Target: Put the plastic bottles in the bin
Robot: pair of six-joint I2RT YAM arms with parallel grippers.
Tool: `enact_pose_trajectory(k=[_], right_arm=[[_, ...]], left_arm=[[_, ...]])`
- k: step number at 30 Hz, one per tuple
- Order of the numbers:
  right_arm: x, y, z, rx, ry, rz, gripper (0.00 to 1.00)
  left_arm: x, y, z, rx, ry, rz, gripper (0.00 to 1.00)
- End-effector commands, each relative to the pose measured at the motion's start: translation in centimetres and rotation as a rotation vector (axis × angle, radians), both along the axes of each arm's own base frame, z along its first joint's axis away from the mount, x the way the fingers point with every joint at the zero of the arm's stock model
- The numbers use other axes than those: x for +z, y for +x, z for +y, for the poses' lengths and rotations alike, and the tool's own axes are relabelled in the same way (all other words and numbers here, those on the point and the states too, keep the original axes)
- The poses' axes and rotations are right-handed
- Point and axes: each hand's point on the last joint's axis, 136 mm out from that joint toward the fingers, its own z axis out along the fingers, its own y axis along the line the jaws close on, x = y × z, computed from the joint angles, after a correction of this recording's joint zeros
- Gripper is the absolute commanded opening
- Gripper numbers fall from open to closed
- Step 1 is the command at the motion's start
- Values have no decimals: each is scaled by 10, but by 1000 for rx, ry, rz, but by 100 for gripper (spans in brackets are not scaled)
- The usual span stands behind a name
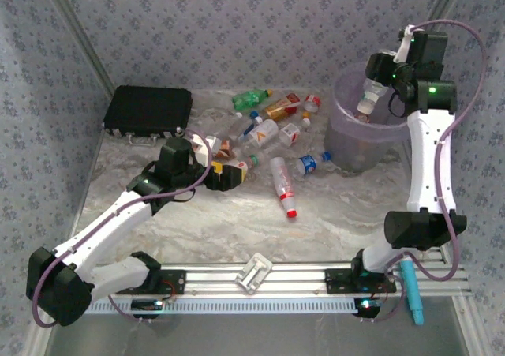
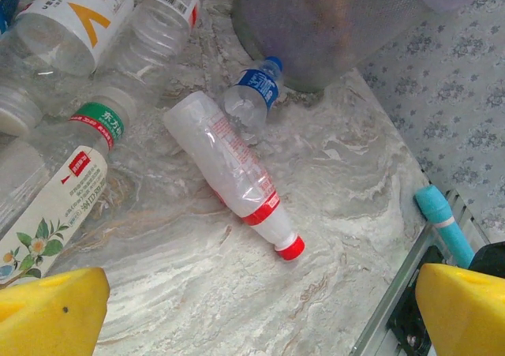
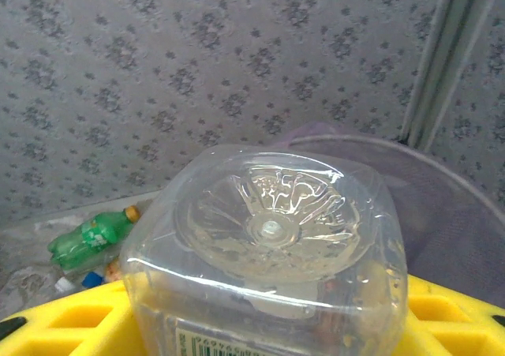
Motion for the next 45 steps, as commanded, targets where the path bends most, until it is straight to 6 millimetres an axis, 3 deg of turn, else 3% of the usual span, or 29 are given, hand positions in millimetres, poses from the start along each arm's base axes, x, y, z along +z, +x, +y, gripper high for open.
enact_pose_trajectory(k=[1, 8, 12, 17, 27, 32, 37, 41, 45], right_arm=[[-17, 9, -7, -14, 4, 29, 60], [-78, 34, -20, -27, -34, 186, 59], [-109, 43, -20, -7, -48, 277, 60], [-156, 43, -19, 33, -75, 443, 61], [-227, 38, -13, 98, -33, 617, 67], [-240, 36, -13, 110, -20, 642, 76], [-237, 35, -15, 113, -25, 648, 85], [-221, 34, -15, 112, -31, 624, 89], [-192, 27, -17, 102, -50, 585, 91]], left_arm=[[16, 5, -1, -1, -10, -42, 99], [4, 13, -1, 21, 29, -3, 98], [-24, 21, 16, 104, 182, 62, 98], [-49, 28, 38, 194, 324, 113, 100], [-56, 38, 50, 223, 441, 91, 100], [-58, 48, 54, 200, 530, 51, 100], [-64, 59, 49, 166, 576, 44, 100], [-70, 68, 42, 138, 603, 43, 100], [-77, 76, 37, 103, 636, 39, 100]])
